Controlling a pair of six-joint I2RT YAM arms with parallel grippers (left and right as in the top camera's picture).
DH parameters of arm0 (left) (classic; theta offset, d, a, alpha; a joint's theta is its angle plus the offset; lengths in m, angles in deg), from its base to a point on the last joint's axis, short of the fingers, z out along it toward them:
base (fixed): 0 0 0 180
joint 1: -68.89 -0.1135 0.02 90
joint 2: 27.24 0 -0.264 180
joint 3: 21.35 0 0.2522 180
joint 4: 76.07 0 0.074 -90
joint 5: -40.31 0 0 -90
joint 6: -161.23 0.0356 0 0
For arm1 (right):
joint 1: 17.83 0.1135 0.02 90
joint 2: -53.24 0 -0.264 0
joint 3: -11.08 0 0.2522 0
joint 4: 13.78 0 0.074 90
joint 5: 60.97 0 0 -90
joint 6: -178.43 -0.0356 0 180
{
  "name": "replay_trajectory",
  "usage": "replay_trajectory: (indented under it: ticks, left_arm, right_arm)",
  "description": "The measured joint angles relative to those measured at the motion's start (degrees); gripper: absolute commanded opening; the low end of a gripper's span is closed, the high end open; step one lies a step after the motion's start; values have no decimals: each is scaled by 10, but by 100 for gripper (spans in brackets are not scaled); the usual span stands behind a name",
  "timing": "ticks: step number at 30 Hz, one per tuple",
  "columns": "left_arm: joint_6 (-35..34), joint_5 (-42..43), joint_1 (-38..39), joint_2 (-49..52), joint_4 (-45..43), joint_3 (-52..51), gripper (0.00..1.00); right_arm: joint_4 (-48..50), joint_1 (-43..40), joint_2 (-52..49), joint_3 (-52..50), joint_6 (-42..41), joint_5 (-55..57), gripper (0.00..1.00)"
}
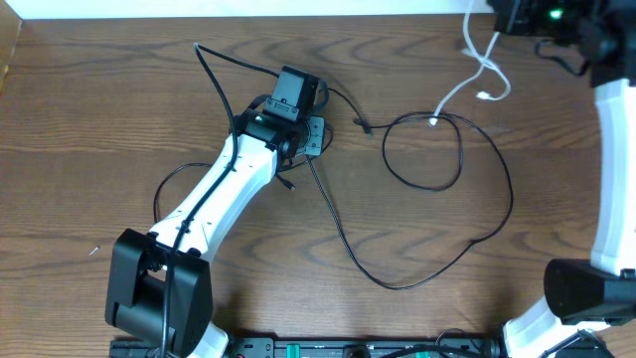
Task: Untangle cables
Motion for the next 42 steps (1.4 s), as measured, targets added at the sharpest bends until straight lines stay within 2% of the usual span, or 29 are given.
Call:
replay_trajectory:
  ticks: [8, 9, 10, 15, 25, 29, 35, 42]
  left_arm:
    - [0, 8, 0, 0, 0, 0, 8]
    - [0, 9, 0, 0, 0, 0, 5]
    - [0, 9, 0, 0, 0, 0, 8]
    - [2, 10, 0, 0, 0, 0, 8]
    - [2, 10, 0, 0, 0, 0, 8]
    - [2, 10, 0, 0, 0, 0, 8]
    - [2, 10, 0, 0, 0, 0, 8]
    - [2, 10, 0, 0, 0, 0, 8]
  right_arm:
    - [102, 17, -24, -64, 32, 87, 1]
    - [106, 18, -26, -70, 35, 94, 1]
    - [109, 19, -28, -77, 37, 99, 1]
    - [120, 41, -42, -111, 40, 106, 1]
    - [202, 111, -123, -169, 44, 119, 1]
    - [250, 117, -141, -169, 44, 189, 1]
    - [334, 96, -142, -170, 44, 318, 1]
    - [332, -10, -121, -160, 45, 366, 1]
